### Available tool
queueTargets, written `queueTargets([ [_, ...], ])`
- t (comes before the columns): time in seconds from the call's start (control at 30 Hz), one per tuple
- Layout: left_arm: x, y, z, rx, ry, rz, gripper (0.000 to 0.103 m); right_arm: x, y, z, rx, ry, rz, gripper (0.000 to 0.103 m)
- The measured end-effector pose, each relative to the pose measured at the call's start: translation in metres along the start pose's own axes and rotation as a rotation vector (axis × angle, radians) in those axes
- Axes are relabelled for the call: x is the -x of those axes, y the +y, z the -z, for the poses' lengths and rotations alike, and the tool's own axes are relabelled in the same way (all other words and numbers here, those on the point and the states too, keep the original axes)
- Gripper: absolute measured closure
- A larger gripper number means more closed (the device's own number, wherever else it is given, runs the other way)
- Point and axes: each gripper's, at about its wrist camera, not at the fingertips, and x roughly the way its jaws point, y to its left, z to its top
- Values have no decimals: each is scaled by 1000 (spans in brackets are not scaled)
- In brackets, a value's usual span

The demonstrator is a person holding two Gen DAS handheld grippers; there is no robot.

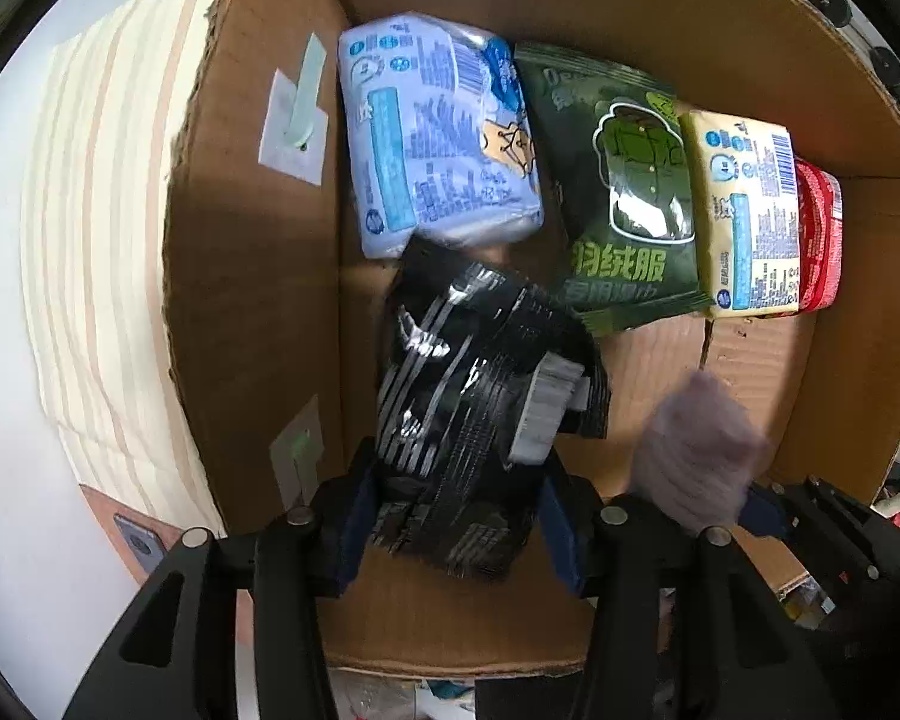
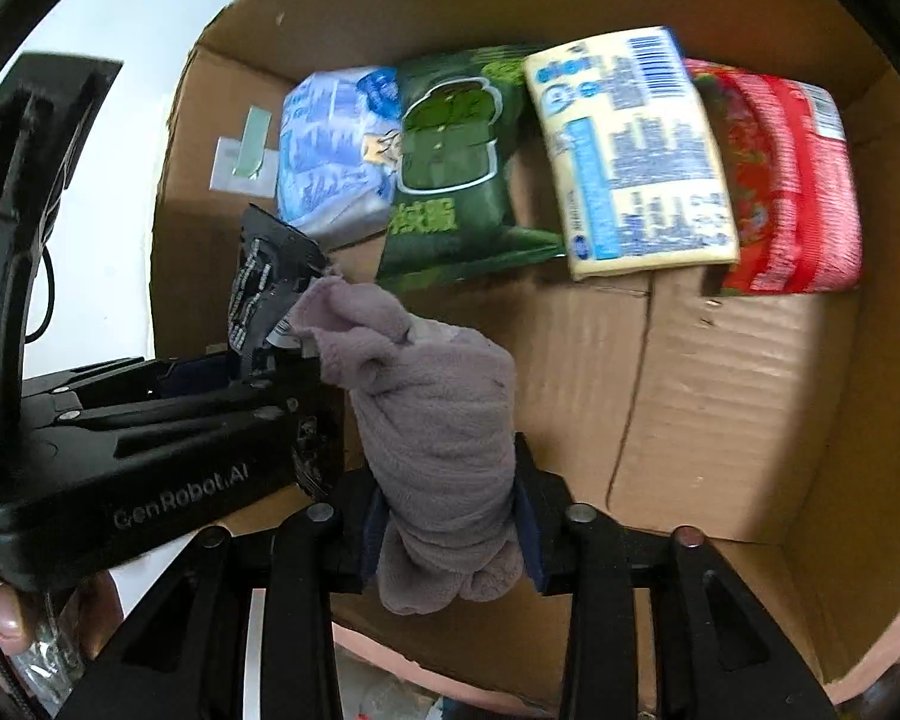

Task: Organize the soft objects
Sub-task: 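Drop the black pouch and sock bundle into the box and open both tools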

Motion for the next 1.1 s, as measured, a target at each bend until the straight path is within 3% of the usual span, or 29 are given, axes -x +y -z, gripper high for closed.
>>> queueTargets([
  [0.03, 2, 0, 0, -2, -7, -9, 56, -2, 2, -1, 14, 8, -4, 51],
  [0.07, 5, -1, 1, -2, -18, -21, 55, -3, 2, -1, 16, 12, -3, 35],
  [0.13, 10, -1, 3, -3, -29, -16, 54, -5, 4, -5, 19, 7, -5, 20],
  [0.2, 16, -1, 6, -3, -43, -14, 43, -2, 4, -3, 25, -2, 15, 21],
  [0.37, 27, -3, 19, 4, -78, -8, 39, 13, -3, 6, 21, -12, 34, 19],
  [0.47, 35, -4, 32, 20, -118, 7, 10, 28, -9, 15, 37, -36, 74, 7],
  [0.5, 36, -4, 37, 22, -133, 2, 7, 31, -10, 16, 42, -42, 82, 7],
  [0.6, 46, -11, 53, 34, -197, -16, 4, 43, -13, 26, 51, -73, 140, 0],
  [0.83, 72, -22, 89, 50, -355, -8, 3, 70, -23, 50, 59, -157, 284, 0],
  [1.1, 104, -38, 138, 54, -504, -33, 3, 119, -29, 94, 62, -272, 317, 0],
])
